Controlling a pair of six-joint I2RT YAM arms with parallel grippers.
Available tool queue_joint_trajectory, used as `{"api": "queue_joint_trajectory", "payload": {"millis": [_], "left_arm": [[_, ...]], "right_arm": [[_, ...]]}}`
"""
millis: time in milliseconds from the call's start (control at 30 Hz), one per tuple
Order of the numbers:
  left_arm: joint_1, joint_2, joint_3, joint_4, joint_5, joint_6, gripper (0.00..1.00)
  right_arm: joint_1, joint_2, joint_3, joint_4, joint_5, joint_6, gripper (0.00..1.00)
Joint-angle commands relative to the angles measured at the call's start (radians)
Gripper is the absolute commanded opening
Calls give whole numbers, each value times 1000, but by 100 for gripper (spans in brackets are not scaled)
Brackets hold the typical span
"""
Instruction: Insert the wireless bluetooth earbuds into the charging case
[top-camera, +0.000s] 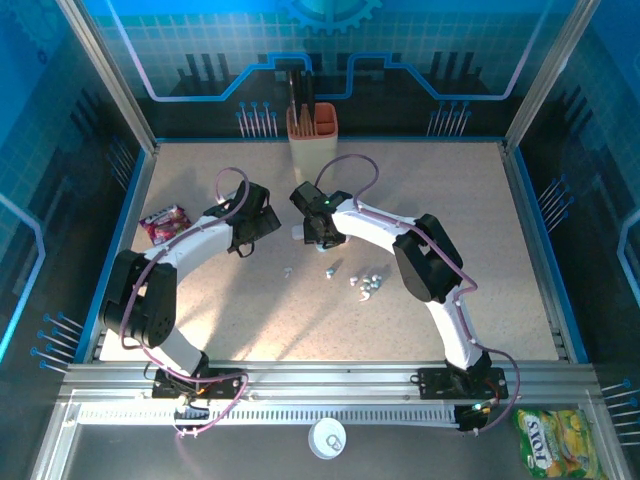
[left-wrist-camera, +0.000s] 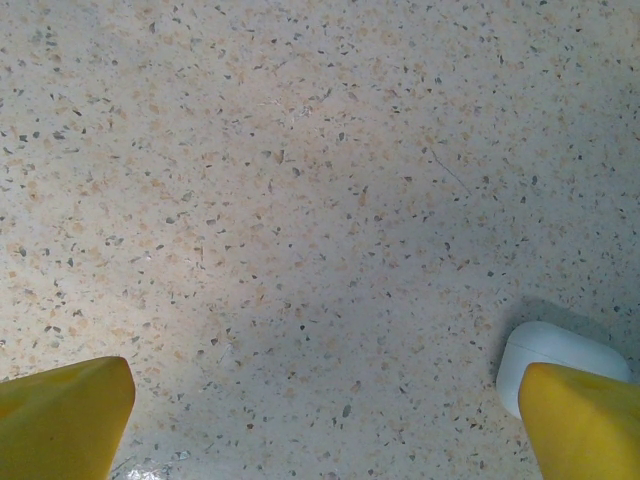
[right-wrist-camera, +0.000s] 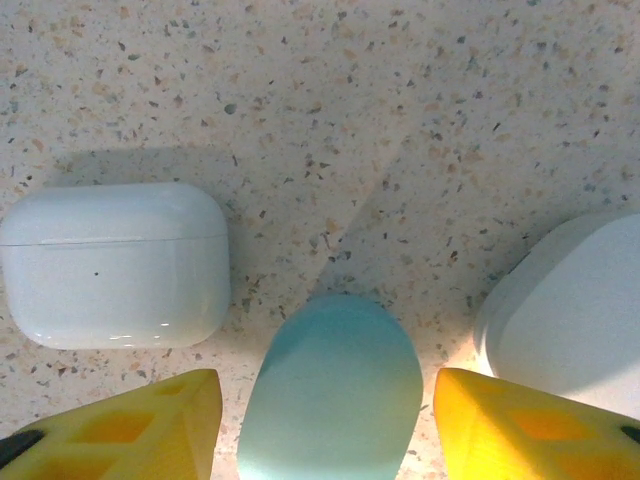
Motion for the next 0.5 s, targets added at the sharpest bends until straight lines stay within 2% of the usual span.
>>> {"api": "queue_joint_trajectory", "payload": {"millis": [0, 200, 467], "left_arm": [[4, -32, -12, 8, -18, 24, 99], [4, -43, -23, 24, -7, 43, 99], [4, -165, -198, 268, 116, 122, 99]], "right_arm": [[-10, 39, 10, -22, -39, 46, 58], [-20, 62, 25, -16, -74, 57, 53], [-20, 4, -14, 25, -68, 34, 39]]}}
